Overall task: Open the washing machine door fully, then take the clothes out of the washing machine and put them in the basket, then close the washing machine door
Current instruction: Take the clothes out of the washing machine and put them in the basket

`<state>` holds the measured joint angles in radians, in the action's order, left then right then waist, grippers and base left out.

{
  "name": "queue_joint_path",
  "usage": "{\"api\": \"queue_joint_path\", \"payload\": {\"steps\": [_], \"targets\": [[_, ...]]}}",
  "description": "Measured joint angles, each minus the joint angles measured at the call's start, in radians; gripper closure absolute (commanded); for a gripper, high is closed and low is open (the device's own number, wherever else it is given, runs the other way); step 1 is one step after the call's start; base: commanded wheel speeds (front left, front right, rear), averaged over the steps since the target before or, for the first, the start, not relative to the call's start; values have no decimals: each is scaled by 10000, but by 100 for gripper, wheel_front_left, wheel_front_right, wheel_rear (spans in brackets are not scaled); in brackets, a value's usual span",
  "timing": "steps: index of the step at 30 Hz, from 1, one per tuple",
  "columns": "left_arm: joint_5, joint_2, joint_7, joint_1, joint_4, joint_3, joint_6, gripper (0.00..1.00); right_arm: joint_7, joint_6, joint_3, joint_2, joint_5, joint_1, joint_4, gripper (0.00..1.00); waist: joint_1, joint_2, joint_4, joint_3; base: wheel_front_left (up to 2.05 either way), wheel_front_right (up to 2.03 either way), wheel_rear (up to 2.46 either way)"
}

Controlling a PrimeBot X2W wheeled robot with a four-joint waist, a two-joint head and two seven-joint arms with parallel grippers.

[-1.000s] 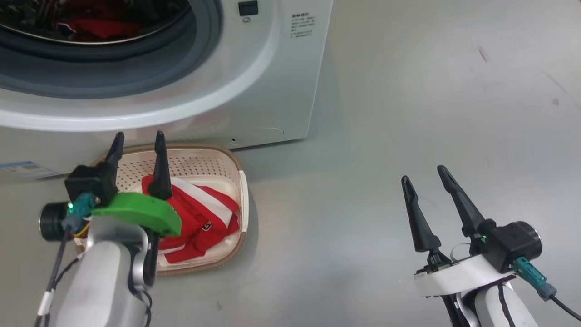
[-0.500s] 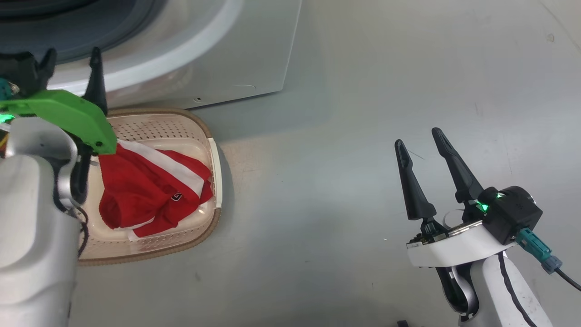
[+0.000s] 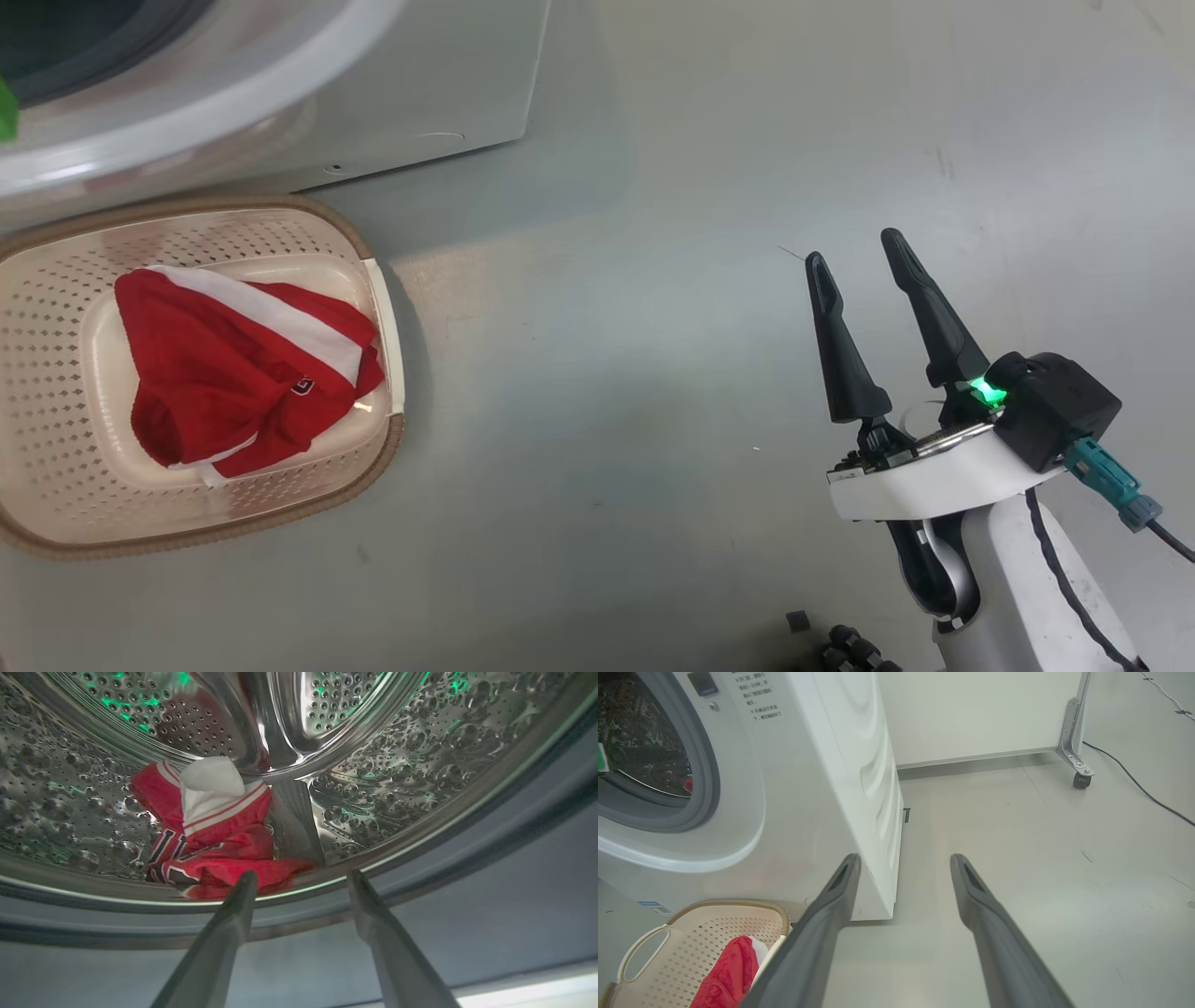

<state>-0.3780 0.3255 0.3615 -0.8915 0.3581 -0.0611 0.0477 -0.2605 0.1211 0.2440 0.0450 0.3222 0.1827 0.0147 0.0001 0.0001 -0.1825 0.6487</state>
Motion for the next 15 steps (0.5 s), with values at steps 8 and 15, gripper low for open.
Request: {"api": "queue_joint_path", "payload": {"steps": [8,15], "targets": [[581,790,499,-1205,63,38,12,0,0,0,213,0,341,231,-42,0,0,0,-379,434,0,0,0],[640,1053,1106,-1813,424,119,104,0,0,0,357,0,583,580,-44,0,0,0,-729,879,0,0,0]]}}
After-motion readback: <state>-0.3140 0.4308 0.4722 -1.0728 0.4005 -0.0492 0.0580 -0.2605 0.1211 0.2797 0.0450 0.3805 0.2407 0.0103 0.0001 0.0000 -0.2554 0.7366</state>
